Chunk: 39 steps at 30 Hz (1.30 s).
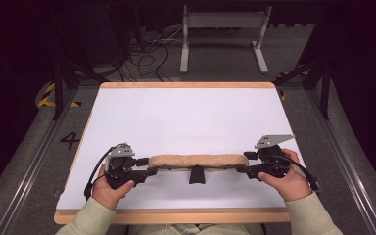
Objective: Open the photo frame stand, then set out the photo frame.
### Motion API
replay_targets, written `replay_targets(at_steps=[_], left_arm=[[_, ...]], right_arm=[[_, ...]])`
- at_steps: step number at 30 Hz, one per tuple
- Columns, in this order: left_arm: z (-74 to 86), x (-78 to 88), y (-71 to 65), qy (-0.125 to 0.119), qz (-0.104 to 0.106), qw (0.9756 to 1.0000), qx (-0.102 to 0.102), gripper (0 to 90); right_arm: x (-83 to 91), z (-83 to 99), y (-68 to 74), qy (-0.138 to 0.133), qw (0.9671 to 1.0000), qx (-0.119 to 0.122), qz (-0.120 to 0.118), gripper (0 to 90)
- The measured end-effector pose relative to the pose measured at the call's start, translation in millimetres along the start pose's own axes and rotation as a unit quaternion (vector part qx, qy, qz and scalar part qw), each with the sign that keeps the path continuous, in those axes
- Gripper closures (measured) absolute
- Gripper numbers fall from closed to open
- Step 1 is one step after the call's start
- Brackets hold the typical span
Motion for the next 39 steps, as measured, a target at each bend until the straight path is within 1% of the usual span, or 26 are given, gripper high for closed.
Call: replay_targets(at_steps=[2, 5, 6, 7, 8, 9, 11, 12, 16, 18, 19, 20, 21, 22, 24, 25, 26, 29, 30, 32, 33, 34, 36, 37, 38, 39], left_arm=[[-0.2, -0.1, -0.9, 0.001, 0.002, 1.0, -0.002, 46.7], [-0.4, 0.5, -1.7, 0.006, 0.002, 0.9999, -0.013, 44.2], [-0.4, 1.1, -2.4, 0.003, 0.0, 0.9999, -0.016, 43.9], [-0.4, 2.8, -2.6, 0.004, -0.001, 0.9997, -0.026, 43.6], [-0.4, 2.8, -2.6, 0.004, -0.001, 0.9997, -0.026, 43.3], [-0.5, 6.6, -3.2, -0.002, 0.001, 0.9995, -0.03, 43.2], [-0.6, 8.3, -3.6, -0.007, 0.003, 0.9996, -0.029, 43.2], [-1.0, 10.9, -3.2, -0.01, 0.002, 0.9994, -0.032, 43.2], [-3.5, 17.6, -4.6, -0.026, 0.007, 0.9989, -0.039, 41.3], [-6.8, 22.0, -5.8, -0.04, 0.009, 0.9982, -0.044, 41.4], [-6.8, 22.0, -5.8, -0.04, 0.009, 0.9982, -0.044, 41.6], [-8.6, 24.6, -5.4, -0.048, 0.006, 0.9977, -0.047, 42.4], [-9.5, 26.5, -4.6, -0.054, 0.004, 0.9975, -0.046, 42.4], [-10.4, 29.9, -0.3, -0.064, -0.011, 0.9969, -0.045, 43.5], [-10.4, 31.0, 1.2, -0.068, -0.014, 0.9966, -0.044, 45.1], [-10.6, 35.0, 4.1, -0.08, -0.018, 0.9956, -0.046, 45.5], [-10.6, 35.0, 4.1, -0.08, -0.018, 0.9956, -0.046, 45.8], [-12.4, 39.3, 8.0, -0.096, -0.037, 0.9935, -0.049, 46.9], [-12.3, 39.4, 8.5, -0.097, -0.038, 0.9935, -0.047, 47.2], [-12.2, 38.7, 13.2, -0.096, -0.051, 0.9929, -0.049, 47.3], [-11.7, 37.7, 15.3, -0.097, -0.056, 0.9927, -0.046, 47.8], [-11.2, 37.0, 16.4, -0.097, -0.057, 0.9927, -0.042, 47.9], [-11.2, 36.8, 17.8, -0.098, -0.061, 0.9924, -0.043, 47.9], [-11.1, 35.4, 21.6, -0.102, -0.068, 0.9917, -0.04, 47.9], [-11.1, 35.4, 21.6, -0.102, -0.068, 0.9917, -0.04, 47.9], [-11.1, 34.5, 23.1, -0.102, -0.073, 0.9912, -0.041, 47.9]], right_arm=[[0.3, 0.2, -0.5, 0.0, 1.0, -0.002, -0.002, 39.3], [0.3, 0.4, -1.9, 0.0, 0.9999, -0.008, -0.007, 35.2], [0.4, 0.8, -2.3, 0.001, 0.9999, -0.009, -0.006, 34.5], [0.3, 1.1, -2.9, 0.002, 1.0, -0.008, -0.004, 33.9], [0.3, 1.1, -2.9, 0.002, 1.0, -0.008, -0.004, 33.9], [0.5, 3.1, -4.9, 0.005, 1.0, -0.003, 0.004, 33.9], [0.8, 3.9, -5.5, 0.007, 1.0, -0.001, 0.006, 34.3], [1.5, 4.7, -6.3, 0.008, 0.9999, 0.0, 0.009, 34.9], [8.8, 8.1, -9.7, 0.012, 0.9998, 0.003, 0.018, 41.8], [12.1, 9.6, -9.8, 0.017, 0.9996, 0.005, 0.021, 46.9], [13.6, 10.6, -9.8, 0.02, 0.9995, 0.008, 0.023, 50.2], [15.1, 11.4, -9.9, 0.02, 0.9995, 0.01, 0.024, 54.0], [15.1, 11.4, -9.9, 0.02, 0.9995, 0.01, 0.024, 54.0], [17.8, 12.5, -10.2, 0.02, 0.9995, 0.007, 0.022, 59.8], [20.1, 13.5, -10.5, 0.018, 0.9996, 0.006, 0.02, 65.3], [21.9, 14.4, -10.6, 0.018, 0.9996, 0.008, 0.02, 67.7], [21.9, 14.4, -10.6, 0.018, 0.9996, 0.008, 0.02, 67.7], [24.5, 17.6, -10.5, 0.021, 0.9995, 0.011, 0.02, 74.1], [25.1, 19.2, -10.6, 0.024, 0.9995, 0.013, 0.019, 76.0], [25.4, 21.7, -10.3, 0.028, 0.9994, 0.016, 0.016, 79.4], [25.4, 22.7, -9.8, 0.03, 0.9993, 0.017, 0.016, 81.4], [24.9, 23.8, -8.9, 0.031, 0.9992, 0.02, 0.013, 82.5], [23.2, 25.1, -6.2, 0.035, 0.9991, 0.024, 0.009, 85.1], [21.6, 25.8, -4.2, 0.038, 0.9988, 0.03, 0.004, 86.8], [21.6, 25.8, -4.2, 0.038, 0.9988, 0.03, 0.004, 86.8], [19.5, 26.4, -2.1, 0.04, 0.9986, 0.033, 0.001, 88.0]])
Point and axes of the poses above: each handheld gripper's, and its own axes: x roughly backward along the jaws, z roughly out of its underside, y roughly to its left, the point moved 5 cm from there along -x, roughly forward along the jaws, and after that the axes turned 14 degrees about z, right-handed, at the moved point
